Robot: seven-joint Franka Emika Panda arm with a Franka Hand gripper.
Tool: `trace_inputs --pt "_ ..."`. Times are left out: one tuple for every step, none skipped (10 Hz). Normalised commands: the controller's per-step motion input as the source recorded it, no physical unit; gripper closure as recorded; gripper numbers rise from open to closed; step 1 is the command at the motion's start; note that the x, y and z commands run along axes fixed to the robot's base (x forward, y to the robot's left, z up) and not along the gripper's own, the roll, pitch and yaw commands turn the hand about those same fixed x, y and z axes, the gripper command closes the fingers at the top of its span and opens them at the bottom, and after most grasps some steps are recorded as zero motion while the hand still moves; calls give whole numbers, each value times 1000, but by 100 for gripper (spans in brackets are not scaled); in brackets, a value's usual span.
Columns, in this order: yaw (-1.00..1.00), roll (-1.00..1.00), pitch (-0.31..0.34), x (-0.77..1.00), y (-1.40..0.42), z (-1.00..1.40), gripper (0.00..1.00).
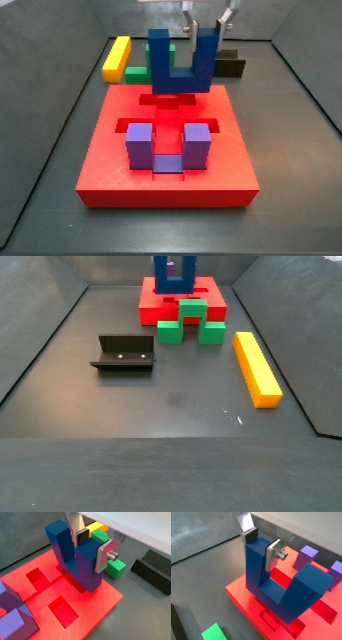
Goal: Pick up the blue object. Move up. Place the blue object on the fixture. Regrasp the blue object. Move to above the board. Insert the blue object.
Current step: Insert the blue object.
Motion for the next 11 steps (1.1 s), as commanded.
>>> trace_inputs --pt "-486 -116 0 -251 0 -143 100" --pt "-457 -206 -43 -280 0 -89 100" --pt "-346 -239 -100 -234 0 -71 100" --pt "-120 -231 -80 -257 0 -51 100" --pt "0 -196 -57 -114 0 0 100" --pt "0 -166 -57 0 0 -34 100" --pt "86 -147 -66 31 0 -89 100" --pt "191 -99 -59 89 0 -54 100" --pt "274 -44 -56 209 0 -26 100" --pt "314 -37 -74 271 0 -94 100" --pt "371 -20 -57 171 0 -83 100"
